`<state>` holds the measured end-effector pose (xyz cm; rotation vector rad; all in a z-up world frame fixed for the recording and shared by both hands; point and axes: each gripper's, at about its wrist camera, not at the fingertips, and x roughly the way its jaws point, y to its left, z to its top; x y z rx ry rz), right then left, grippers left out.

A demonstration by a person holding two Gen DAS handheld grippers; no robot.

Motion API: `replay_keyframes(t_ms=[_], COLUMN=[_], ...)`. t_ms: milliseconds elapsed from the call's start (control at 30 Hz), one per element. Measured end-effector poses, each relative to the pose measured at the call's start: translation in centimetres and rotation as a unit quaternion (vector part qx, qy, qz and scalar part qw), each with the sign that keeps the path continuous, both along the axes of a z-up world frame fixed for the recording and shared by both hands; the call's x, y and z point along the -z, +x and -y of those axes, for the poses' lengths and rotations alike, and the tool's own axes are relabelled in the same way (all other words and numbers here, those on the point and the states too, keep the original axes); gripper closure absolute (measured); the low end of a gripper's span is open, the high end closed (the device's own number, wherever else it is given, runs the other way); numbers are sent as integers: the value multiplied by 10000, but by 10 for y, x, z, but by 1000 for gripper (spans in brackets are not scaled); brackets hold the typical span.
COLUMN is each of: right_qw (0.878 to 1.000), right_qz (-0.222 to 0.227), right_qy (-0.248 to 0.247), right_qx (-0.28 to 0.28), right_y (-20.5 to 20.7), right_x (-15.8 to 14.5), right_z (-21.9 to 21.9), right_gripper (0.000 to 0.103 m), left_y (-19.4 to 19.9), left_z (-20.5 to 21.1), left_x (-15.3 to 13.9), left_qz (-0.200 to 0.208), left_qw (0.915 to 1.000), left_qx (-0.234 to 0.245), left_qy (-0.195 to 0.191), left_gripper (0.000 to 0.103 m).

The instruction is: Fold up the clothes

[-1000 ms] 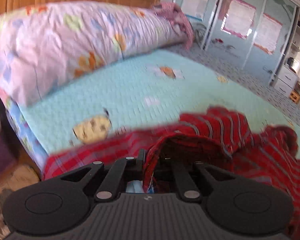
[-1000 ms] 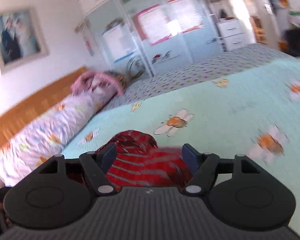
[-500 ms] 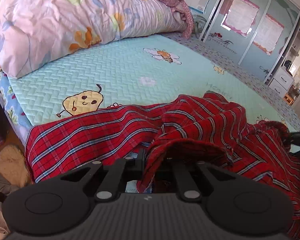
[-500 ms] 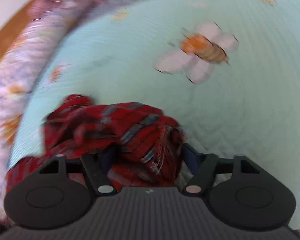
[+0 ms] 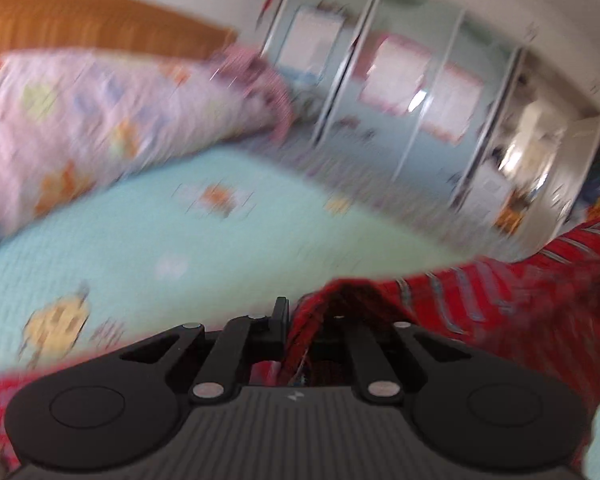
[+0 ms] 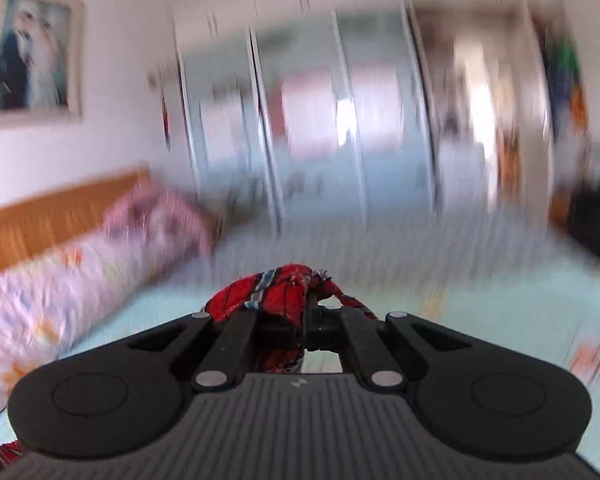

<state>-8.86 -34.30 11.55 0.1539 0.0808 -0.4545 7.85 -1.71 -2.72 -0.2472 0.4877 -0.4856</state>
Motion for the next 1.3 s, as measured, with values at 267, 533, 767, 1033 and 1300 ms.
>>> replay_keyframes(t_ms=[267,533,767,1033,1300], right_qw=[9826,9972,9654,9124,8963], right_qz=[1296,-444,-2032,-1629,-1574], right_qy=[-1162,-188,1382,3632,4118], right_qx=[641,572,875,951,484], right_y=[-106,-81,-112,-198,-145], right_x=[-137,-14,200,321,331], right_z=[2,55,55,17,-28], right_gripper=[99,29,31,30,39], left_y=[22,63,19,-62,-53], left_z=[49,124,104,91,146], left_x=[-171,-96,88,173,194], left_qz=[1547,518,-1414,-2799,-2972], left_qw=[9853,9943,9703,9318,9290], left_qx=[225,249,842,1870,1825], left_qy=[-692,900,1773,1355,1233], left_gripper=[89,73,73,70,67])
